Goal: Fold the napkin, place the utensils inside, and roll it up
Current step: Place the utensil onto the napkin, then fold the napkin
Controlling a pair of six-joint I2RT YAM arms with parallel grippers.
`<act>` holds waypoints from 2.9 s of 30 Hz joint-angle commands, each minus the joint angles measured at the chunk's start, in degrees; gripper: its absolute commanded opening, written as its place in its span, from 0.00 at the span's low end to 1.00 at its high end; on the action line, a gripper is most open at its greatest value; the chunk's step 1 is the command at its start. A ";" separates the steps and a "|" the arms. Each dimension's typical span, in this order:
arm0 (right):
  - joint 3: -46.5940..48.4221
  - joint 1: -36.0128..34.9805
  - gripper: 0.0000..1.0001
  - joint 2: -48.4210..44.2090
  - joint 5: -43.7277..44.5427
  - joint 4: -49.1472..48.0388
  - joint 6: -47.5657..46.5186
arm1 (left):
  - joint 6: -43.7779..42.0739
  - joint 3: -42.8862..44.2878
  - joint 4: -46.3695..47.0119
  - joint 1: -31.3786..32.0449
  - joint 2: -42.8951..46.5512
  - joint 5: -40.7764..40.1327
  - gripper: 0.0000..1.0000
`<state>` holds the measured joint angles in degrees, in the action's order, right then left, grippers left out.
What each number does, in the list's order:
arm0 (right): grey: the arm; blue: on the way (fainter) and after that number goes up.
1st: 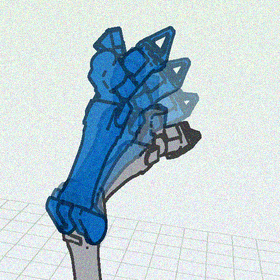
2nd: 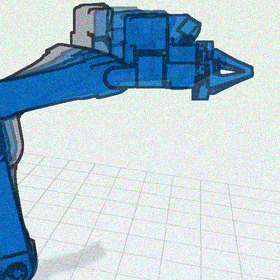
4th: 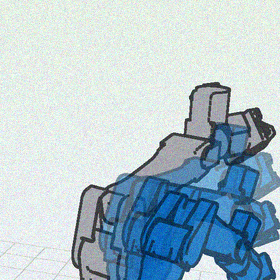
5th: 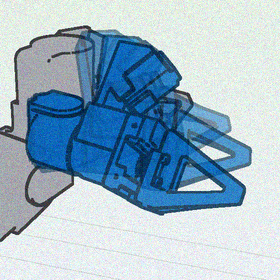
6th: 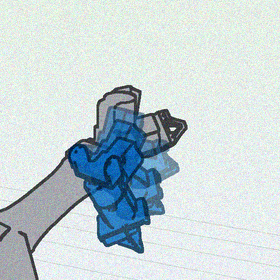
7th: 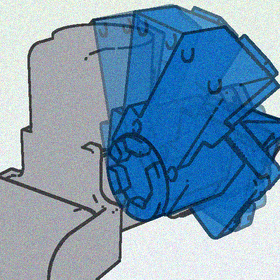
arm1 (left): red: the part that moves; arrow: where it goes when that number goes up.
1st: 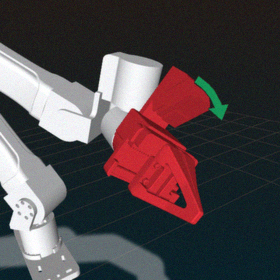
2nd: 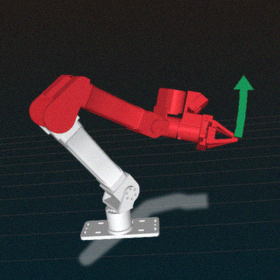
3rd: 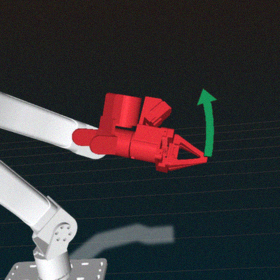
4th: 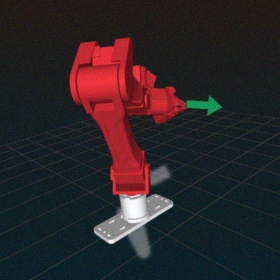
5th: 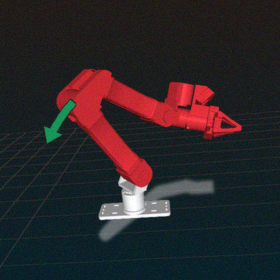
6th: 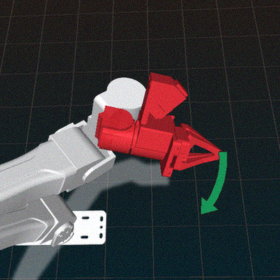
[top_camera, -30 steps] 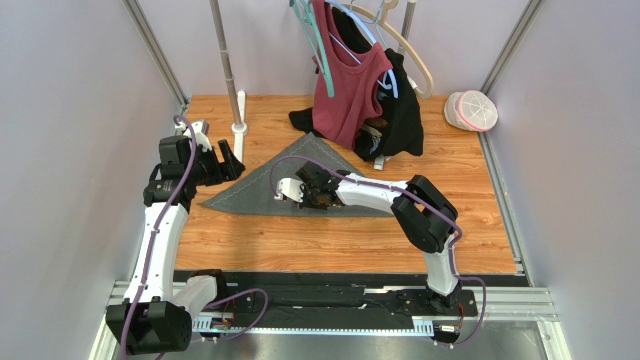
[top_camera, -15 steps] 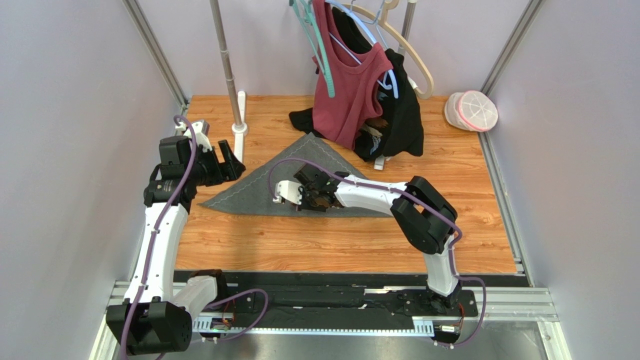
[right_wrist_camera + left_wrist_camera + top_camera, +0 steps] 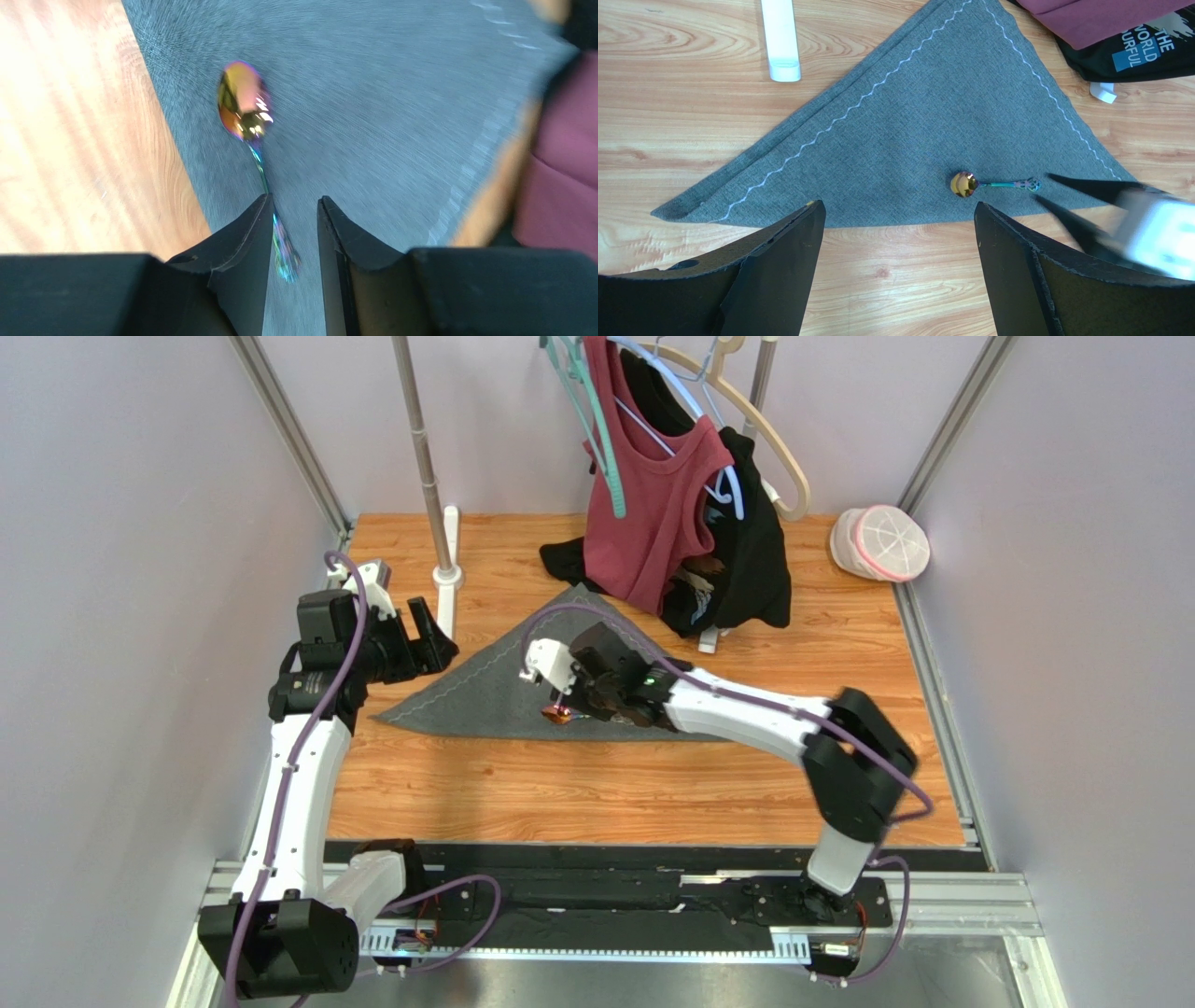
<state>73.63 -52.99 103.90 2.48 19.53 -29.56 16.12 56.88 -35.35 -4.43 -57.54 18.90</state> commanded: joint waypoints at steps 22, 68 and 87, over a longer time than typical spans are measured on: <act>-42.77 31.79 0.63 -47.47 17.22 0.77 75.70 | -0.83 -0.02 1.16 0.12 0.76 -1.41 0.88; -47.08 42.45 0.47 -35.79 14.92 -7.14 79.13 | -0.74 -0.02 1.17 0.03 0.32 -0.79 0.87; -43.83 43.50 0.21 -27.78 15.27 -8.63 77.02 | -0.91 0.07 1.16 0.03 0.76 -1.14 0.87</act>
<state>29.26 -9.93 74.41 15.94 10.37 48.69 16.12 56.88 -35.35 -4.43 -57.69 17.63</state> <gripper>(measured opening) 0.249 0.873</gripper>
